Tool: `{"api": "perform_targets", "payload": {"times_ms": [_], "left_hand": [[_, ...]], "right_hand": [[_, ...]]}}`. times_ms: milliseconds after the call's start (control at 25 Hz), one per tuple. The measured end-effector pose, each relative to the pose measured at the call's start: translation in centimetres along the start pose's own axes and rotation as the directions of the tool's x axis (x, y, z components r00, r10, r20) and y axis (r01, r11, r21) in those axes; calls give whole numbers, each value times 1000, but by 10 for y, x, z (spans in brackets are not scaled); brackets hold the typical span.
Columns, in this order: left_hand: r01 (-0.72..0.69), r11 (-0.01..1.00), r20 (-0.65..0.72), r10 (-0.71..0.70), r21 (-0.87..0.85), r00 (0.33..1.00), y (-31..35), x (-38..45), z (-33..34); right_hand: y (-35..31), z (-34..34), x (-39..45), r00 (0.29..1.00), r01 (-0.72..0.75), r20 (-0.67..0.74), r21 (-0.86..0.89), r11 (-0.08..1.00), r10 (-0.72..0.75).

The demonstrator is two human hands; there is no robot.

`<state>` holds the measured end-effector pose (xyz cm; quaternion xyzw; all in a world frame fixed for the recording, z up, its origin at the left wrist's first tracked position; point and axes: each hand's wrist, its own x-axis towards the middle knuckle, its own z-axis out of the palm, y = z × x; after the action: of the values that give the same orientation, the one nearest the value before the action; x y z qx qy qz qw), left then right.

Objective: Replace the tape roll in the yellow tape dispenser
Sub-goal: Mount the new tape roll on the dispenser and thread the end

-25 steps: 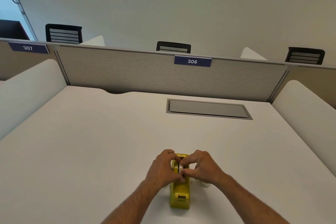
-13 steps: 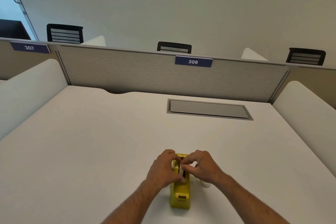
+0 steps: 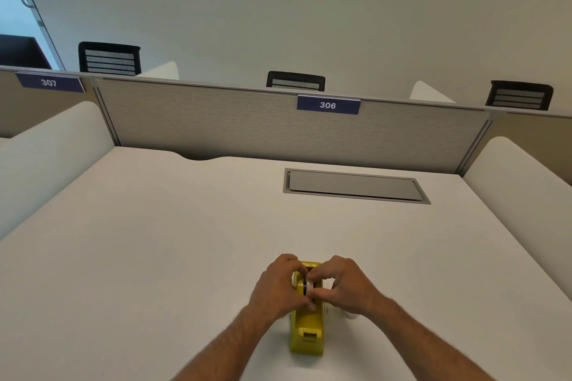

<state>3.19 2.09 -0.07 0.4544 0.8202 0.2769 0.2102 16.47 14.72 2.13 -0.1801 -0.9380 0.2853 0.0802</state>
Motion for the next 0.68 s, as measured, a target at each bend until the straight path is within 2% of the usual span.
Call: {"api": "perform_targets", "payload": {"times_ms": [680], "left_hand": [[4,1000,4,-4,-5,1000,1,-1,0]], "right_hand": [[-2,-3,1,999,7,-36,0,1000,-7]]}}
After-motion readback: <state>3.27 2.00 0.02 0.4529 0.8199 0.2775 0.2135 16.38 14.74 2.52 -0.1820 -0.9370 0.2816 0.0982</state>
